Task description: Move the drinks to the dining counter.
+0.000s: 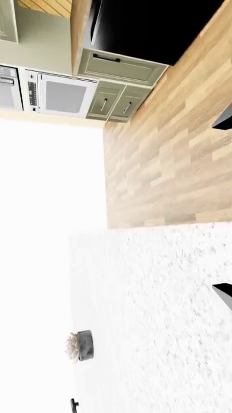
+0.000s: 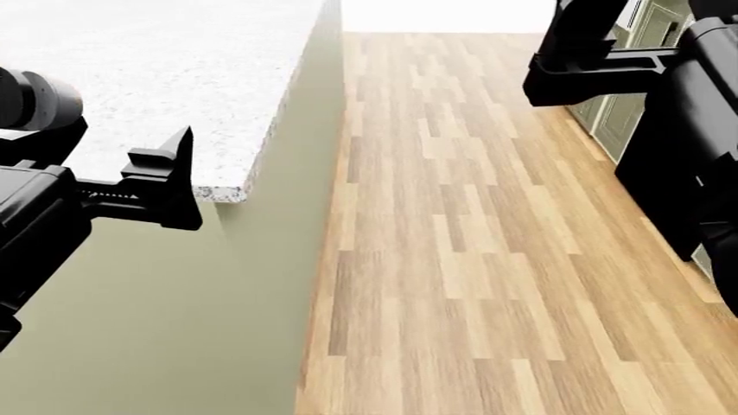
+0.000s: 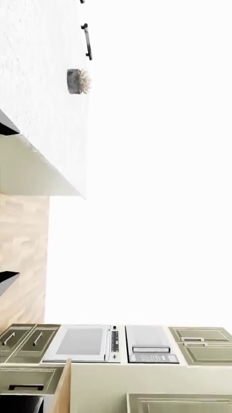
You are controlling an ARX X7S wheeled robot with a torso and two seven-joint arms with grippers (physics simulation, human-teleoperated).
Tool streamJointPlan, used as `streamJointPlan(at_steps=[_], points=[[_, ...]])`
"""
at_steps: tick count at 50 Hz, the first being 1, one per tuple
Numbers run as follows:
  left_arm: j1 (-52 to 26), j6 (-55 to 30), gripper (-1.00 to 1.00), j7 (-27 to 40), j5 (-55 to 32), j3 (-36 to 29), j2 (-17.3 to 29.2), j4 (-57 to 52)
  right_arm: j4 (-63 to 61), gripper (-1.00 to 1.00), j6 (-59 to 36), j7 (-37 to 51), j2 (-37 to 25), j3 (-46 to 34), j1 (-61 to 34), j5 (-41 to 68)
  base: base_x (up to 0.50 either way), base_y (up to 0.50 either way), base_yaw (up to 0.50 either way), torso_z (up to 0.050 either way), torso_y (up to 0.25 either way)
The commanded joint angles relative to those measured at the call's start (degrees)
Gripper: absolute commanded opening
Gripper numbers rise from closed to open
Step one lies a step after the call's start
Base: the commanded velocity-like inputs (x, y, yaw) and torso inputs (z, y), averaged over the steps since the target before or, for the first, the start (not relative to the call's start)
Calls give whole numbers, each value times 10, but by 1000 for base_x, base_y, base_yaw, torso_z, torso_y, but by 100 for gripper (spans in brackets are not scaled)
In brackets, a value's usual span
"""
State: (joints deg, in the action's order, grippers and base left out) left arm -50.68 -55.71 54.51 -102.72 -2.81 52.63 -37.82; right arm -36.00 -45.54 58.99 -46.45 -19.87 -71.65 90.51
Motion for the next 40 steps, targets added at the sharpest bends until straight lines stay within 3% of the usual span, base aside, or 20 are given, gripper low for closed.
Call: streamJointPlan(at_steps=[1,21,40], points=[[-1,1,100,0,0,-3,1,0,1,100,-1,2,-4,-1,2,0,500,10,0,0,0],[1,2,100,0,2,-7,4,-4,-10,100,7,-2,-10,4,11,-14,500,14,0,0,0],[-4,5,100,0,-5,-6,11,-3,-11,100,-2,-7,-5,-5,-5,-25,482,346,0,0,0]])
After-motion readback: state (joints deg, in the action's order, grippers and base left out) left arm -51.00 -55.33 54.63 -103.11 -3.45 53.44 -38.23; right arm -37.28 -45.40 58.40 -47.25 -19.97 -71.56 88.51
